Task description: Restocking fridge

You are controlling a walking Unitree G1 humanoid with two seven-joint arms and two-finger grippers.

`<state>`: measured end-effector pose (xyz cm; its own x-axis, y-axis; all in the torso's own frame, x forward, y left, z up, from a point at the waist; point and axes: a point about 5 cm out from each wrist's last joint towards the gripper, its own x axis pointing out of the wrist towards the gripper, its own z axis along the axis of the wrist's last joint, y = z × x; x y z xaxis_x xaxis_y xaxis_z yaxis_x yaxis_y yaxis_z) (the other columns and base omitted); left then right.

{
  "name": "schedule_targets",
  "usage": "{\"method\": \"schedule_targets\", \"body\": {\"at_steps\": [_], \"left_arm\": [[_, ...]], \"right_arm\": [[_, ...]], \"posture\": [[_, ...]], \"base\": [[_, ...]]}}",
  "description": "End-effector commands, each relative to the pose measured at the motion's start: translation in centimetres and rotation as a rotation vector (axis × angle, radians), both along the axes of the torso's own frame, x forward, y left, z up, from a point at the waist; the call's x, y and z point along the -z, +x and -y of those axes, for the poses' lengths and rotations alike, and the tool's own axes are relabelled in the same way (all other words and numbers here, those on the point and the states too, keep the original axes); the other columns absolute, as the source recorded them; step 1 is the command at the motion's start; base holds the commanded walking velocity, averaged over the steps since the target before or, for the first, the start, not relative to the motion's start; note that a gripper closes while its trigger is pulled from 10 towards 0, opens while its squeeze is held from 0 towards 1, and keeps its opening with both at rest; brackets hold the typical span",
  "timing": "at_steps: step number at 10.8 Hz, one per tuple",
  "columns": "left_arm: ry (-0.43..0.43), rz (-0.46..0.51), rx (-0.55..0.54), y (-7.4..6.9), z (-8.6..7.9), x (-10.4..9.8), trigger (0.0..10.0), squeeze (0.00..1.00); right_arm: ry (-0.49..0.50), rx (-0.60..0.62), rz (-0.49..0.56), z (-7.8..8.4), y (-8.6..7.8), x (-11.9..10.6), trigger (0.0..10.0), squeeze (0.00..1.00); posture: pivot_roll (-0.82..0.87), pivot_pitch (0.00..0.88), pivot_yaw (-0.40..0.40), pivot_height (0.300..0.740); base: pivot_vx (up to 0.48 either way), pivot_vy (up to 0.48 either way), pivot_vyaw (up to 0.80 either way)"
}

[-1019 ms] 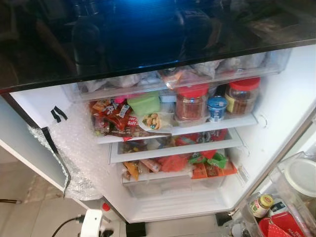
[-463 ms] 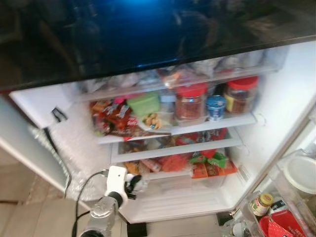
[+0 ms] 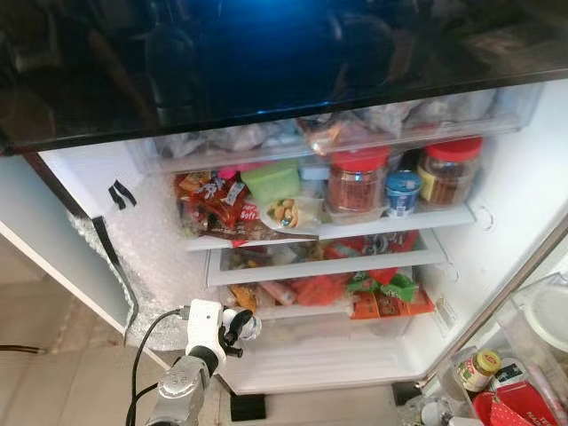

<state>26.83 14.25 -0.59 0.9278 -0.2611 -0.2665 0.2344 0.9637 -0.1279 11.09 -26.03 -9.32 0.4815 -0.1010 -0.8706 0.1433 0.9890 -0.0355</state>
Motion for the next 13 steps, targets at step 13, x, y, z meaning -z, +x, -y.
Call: {"method": "schedule_targets", "body": {"at_steps": [13], "left_arm": [[0.009,0.153,0.026,2.0,-0.2,-3.0,10.0,0.0]], "right_arm": [[-0.034,0.033,0.071,0.3,-1.0,-0.1,10.0,0.0]], "posture": [[-0.16,0.091,0.136,0.627]], "base": [[0.0,0.0,0.0]]}}
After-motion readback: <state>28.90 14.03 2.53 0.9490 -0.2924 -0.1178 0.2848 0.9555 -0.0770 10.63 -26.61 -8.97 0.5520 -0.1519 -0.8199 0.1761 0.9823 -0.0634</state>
